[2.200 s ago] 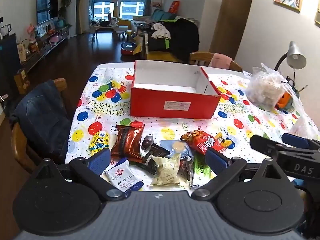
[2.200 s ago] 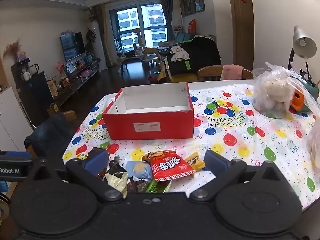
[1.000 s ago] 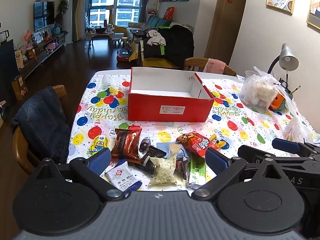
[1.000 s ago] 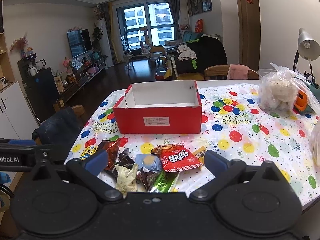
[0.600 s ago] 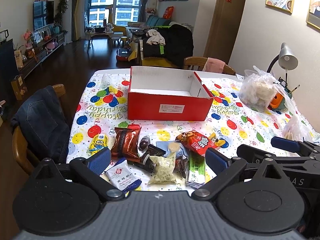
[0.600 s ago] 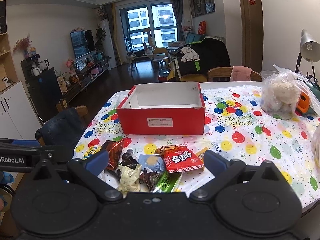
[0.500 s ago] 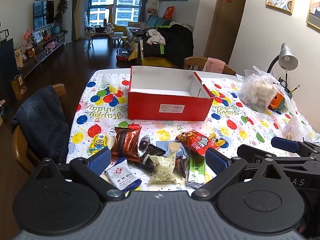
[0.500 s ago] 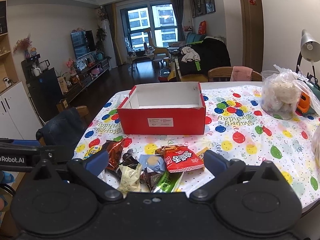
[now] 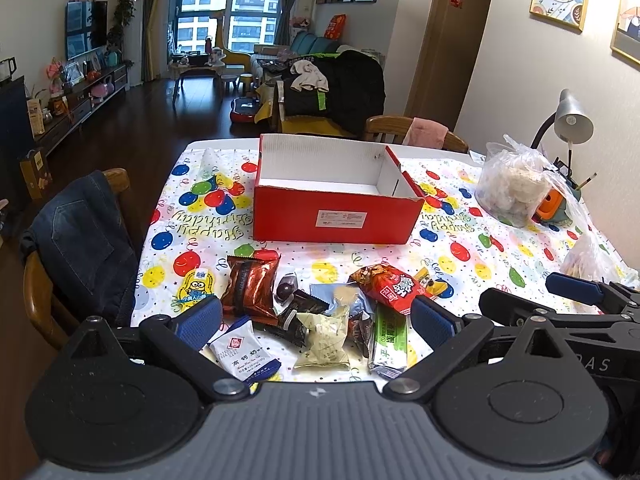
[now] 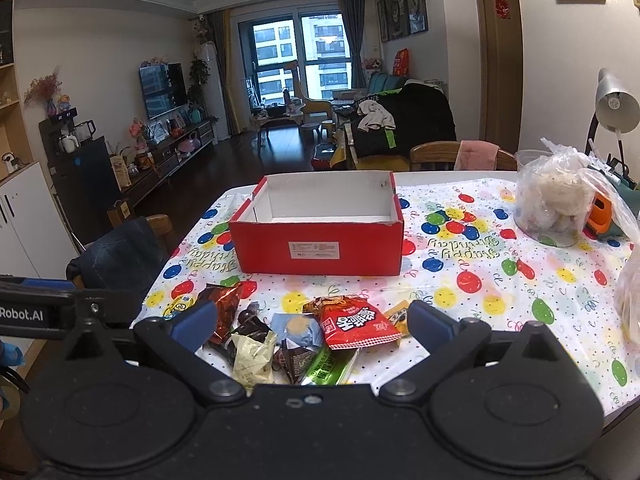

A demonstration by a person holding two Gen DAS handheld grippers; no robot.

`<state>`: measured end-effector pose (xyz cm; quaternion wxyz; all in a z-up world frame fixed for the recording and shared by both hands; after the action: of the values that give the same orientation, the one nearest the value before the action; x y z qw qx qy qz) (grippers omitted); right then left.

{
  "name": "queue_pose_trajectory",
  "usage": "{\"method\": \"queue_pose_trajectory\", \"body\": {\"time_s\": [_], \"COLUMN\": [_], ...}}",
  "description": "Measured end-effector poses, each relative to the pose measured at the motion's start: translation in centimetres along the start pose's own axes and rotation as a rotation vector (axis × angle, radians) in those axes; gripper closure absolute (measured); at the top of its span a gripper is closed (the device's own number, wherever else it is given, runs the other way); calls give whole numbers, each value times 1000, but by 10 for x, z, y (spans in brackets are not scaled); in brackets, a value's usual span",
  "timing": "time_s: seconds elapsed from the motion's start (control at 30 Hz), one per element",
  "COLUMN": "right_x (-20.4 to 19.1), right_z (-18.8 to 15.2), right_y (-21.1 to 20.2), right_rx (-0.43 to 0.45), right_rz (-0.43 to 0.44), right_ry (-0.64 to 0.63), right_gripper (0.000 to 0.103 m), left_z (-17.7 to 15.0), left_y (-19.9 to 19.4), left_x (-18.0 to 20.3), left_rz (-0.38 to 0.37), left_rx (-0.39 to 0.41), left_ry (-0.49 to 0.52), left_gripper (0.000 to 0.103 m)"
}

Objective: Organize snacks

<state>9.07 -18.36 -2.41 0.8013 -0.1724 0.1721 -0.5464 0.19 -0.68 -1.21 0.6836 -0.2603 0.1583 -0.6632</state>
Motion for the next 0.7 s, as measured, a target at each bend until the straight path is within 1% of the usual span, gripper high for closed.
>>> {"method": "queue_pose_trajectory", "body": {"time_s": [0.53,0.7], "right_x": [-1,-3], "right_z": [1,3], "right_y": [-2,-3], "right_rx": [4,2], "right_rz": [5,7], "right_ry": [-9,-20], "right_gripper": [3,3], "left_z": [2,1], "left_y": [-1,2], "left_x": [-1,-4], "left_rz": [-9,-10], "left_rx": [3,-11], "left_ry": [1,-11], "left_gripper": [2,2]}}
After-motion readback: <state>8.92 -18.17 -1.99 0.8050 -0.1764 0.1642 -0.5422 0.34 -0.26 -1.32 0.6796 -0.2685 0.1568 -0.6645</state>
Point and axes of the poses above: each gripper's, at about its wrist camera, not at the fingertips, and y roughly the way its jaws point, x to its right, z to its top, the point moved 4 cm from there along y, roughly the way its jaws point, and after that the axes turned 6 degrees about x, right-handed, at the moved point
